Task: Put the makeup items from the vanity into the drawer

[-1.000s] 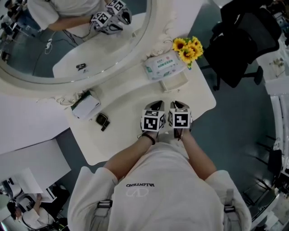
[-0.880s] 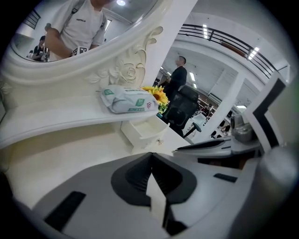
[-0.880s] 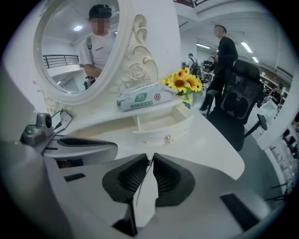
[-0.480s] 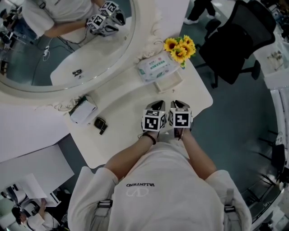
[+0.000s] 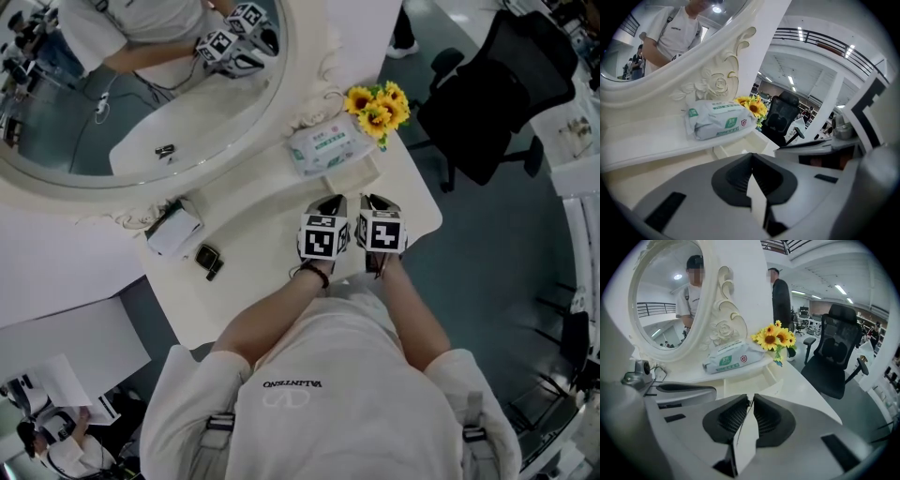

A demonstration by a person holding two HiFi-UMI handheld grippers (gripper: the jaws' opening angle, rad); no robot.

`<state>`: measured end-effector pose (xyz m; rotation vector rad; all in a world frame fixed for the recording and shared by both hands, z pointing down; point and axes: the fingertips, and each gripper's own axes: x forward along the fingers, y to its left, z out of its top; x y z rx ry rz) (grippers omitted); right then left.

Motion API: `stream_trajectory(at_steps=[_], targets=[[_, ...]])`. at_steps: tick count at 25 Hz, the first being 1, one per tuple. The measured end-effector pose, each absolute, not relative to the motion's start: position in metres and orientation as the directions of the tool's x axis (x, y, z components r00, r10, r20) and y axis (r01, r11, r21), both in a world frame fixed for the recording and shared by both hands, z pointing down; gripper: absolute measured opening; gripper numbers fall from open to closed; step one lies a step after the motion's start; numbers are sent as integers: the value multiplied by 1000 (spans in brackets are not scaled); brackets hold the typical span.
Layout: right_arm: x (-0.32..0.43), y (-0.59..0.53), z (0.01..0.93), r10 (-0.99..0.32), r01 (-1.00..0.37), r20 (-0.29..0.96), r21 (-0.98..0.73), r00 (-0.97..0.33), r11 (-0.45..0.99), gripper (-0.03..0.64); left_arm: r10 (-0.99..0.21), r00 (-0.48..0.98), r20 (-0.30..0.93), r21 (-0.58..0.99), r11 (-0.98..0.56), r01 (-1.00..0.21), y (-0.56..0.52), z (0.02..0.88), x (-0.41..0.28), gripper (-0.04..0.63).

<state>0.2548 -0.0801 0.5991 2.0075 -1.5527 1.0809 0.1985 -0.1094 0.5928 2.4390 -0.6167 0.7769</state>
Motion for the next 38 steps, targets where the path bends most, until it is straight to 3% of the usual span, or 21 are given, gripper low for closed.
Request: stream_trajectory(at_steps=[38], targets=[[303,-157,596,-695,-955,718,-177,41,-238,60,-297,710,638,241,-799,-551,-166,604,252,1]])
